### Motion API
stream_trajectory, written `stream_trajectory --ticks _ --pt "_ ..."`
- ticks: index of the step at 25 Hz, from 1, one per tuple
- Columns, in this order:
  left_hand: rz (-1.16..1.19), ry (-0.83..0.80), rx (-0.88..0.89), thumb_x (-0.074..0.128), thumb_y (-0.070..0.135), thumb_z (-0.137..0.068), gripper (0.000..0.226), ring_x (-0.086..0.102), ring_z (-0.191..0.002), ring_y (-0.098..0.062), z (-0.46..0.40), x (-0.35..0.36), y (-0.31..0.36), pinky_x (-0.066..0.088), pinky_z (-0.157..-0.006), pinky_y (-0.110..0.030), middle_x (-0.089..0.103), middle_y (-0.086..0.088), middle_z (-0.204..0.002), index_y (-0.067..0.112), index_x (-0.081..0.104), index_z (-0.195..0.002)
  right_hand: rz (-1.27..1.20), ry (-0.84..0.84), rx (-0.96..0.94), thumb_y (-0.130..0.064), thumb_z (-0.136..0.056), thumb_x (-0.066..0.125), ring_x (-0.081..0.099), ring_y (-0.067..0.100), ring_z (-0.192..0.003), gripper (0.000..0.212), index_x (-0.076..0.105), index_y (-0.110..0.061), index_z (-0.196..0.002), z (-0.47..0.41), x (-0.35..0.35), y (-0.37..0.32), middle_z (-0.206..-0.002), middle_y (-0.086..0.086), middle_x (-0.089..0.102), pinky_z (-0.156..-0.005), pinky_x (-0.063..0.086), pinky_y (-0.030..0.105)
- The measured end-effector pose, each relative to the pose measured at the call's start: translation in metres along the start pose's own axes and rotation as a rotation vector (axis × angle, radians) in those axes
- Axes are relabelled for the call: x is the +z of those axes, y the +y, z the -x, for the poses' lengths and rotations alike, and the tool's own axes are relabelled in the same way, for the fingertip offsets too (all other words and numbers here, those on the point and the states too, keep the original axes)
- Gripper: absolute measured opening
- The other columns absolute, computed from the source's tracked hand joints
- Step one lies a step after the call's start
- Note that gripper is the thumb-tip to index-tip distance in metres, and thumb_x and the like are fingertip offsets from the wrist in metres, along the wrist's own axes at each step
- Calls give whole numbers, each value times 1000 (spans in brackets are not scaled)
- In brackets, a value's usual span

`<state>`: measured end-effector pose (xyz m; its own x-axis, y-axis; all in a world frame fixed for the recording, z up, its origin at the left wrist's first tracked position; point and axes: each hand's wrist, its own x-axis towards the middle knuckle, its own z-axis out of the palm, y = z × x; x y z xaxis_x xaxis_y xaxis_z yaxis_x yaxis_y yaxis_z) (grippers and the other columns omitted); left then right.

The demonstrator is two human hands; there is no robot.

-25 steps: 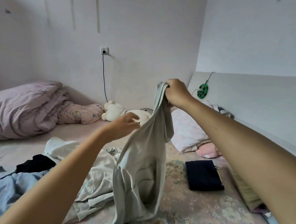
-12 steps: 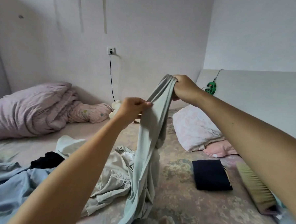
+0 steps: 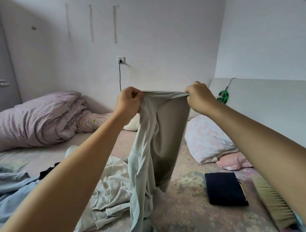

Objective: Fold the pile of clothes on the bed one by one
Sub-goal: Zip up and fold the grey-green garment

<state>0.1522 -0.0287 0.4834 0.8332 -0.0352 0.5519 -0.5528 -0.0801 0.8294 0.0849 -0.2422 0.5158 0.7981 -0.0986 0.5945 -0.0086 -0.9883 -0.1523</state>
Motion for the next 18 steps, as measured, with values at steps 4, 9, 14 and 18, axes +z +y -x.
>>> stream_trajectory --ticks 4,9,14,18 --pt "-26 -76 98 66 8 -86 17 53 -62 -14 1 -10 4 47 -65 -31 60 -2 -69 17 59 -73 -595 -7 219 -6 -92 28 48 26 -76 20 42 -13 -80 -1 -15 -15 -79 8 44 -71 51 42" --pt "-251 -134 183 74 9 -78 11 49 -64 -7 -13 -19 26 41 -63 -19 57 9 -67 11 69 -87 -736 -48 194 -4 -92 28 47 21 -77 19 43 -15 -97 -9 -54 -31 -90 8 47 -66 46 35" --pt "-289 -205 207 81 28 -71 25 40 -68 -15 -36 -26 73 29 -61 -27 45 -2 -64 12 63 -76 -1059 -208 76 -4 -90 50 55 9 -68 16 54 -16 -81 -19 -134 -38 -77 -1 55 -61 48 19" --pt "-324 -243 262 68 30 -86 29 34 -57 -15 -47 -20 116 28 -51 -22 42 -7 -68 1 67 -79 -1004 -159 23 -9 -98 45 58 5 -71 21 60 -12 -83 -26 -178 -33 -81 -2 60 -62 52 14"
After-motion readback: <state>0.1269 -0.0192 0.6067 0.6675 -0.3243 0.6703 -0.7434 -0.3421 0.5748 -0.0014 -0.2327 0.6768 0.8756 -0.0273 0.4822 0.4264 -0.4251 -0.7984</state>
